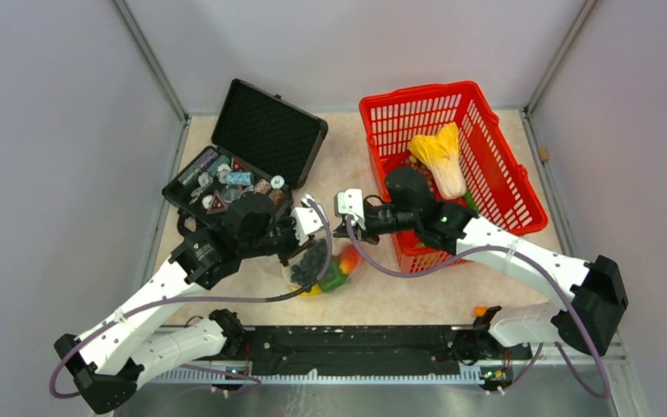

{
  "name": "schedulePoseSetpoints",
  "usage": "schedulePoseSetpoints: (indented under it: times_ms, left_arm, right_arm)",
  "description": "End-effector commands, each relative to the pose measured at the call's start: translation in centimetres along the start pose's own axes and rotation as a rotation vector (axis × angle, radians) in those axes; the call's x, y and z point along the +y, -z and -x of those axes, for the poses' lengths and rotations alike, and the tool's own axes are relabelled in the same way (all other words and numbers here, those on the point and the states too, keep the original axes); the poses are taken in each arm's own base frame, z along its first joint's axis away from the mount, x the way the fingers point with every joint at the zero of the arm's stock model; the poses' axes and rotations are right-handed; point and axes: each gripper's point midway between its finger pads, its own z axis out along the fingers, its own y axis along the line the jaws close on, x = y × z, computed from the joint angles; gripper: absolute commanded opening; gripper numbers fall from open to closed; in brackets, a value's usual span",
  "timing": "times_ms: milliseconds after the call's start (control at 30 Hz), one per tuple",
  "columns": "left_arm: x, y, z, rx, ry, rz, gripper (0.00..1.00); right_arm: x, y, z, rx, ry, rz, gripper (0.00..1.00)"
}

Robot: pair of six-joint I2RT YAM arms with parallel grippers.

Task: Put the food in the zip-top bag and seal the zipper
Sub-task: Zip the zipper food storage bag at the center of the board.

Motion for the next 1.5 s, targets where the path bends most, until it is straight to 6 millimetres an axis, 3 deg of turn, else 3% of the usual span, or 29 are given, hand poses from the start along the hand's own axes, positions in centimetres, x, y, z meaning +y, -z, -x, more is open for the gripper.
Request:
schedulePoseSetpoints:
  times_ms: [0,167,600,733,1467]
  left_arm:
    - [0.9,1.1,1.2,-0.049,-0.019,0.061,0.0]
    - [1.5,2.1,-1.0,0.01,-0.009,0.134,0.0]
    - [2.1,5.3,-3.9,0.102,-0.026,0.231,0.0]
    - [2.8,6.4,-4.3,0.11,-0.035,0.293,0.0]
    - [2.1,8.6,-6.3,0.162,-0.012,0.314,0.01]
  right_arm:
    - [-1.0,0.5,1.9,-0.026,0.051,-0.044,0.0]
    - [-2.0,1.0,0.6,0.013,0.046,-0.121,0.0]
    - [-3.3,1.6,-1.4,0.044,-0.025,-0.189,0.0]
    - [-3.7,1.9,-1.8,0.048,-0.032,-0.202,0.0]
    - [-4.9,2.6,-2.5,0.06,-0.048,-0.237,0.0]
